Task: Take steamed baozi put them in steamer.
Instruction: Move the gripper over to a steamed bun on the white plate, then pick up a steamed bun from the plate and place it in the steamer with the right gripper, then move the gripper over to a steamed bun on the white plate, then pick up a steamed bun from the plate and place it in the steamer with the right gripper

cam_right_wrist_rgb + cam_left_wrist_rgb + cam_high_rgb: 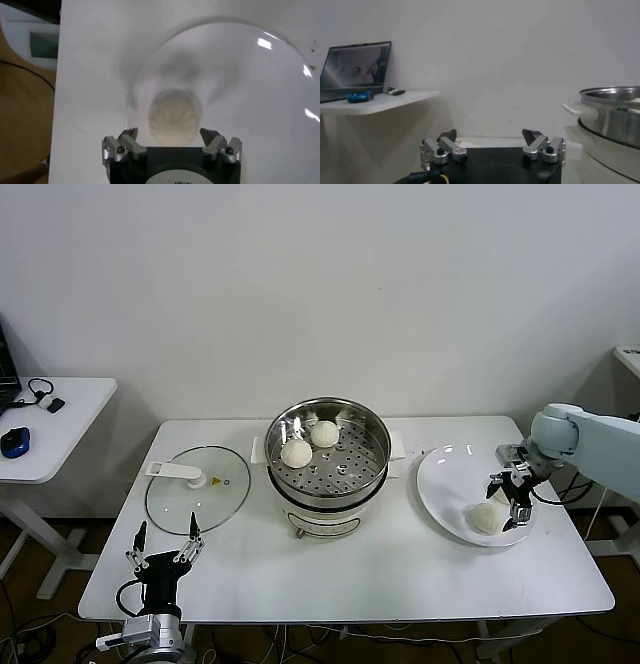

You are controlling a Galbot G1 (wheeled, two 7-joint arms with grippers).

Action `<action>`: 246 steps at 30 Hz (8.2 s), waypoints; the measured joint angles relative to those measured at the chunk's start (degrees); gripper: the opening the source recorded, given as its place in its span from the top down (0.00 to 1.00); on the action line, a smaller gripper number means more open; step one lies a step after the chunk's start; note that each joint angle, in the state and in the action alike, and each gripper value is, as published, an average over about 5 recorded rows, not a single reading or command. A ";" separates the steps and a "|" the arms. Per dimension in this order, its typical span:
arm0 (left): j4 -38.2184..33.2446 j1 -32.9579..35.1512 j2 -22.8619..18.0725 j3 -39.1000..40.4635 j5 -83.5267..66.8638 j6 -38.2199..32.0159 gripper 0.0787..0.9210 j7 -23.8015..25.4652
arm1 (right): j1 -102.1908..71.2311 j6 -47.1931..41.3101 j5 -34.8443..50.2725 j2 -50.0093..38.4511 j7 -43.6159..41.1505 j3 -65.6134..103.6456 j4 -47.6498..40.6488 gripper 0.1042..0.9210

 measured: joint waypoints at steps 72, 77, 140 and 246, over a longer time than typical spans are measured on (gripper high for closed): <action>-2.08 0.15 0.00 -0.18 -1.00 0.45 0.12 0.28 | 35.45 9.65 11.90 17.68 -1.29 -12.09 15.33 0.44; -2.05 0.27 0.00 -0.50 -1.36 0.30 0.12 0.12 | 35.96 15.07 10.31 21.53 0.09 -11.95 15.52 0.42; -1.47 -0.46 0.00 -1.82 -3.40 -0.03 0.12 -0.05 | 25.12 38.49 -10.46 34.53 15.41 -13.68 12.58 0.12; -1.90 1.71 0.00 -0.69 0.54 -0.20 0.12 -0.23 | -0.72 15.82 -13.97 7.34 0.28 12.43 -16.62 0.44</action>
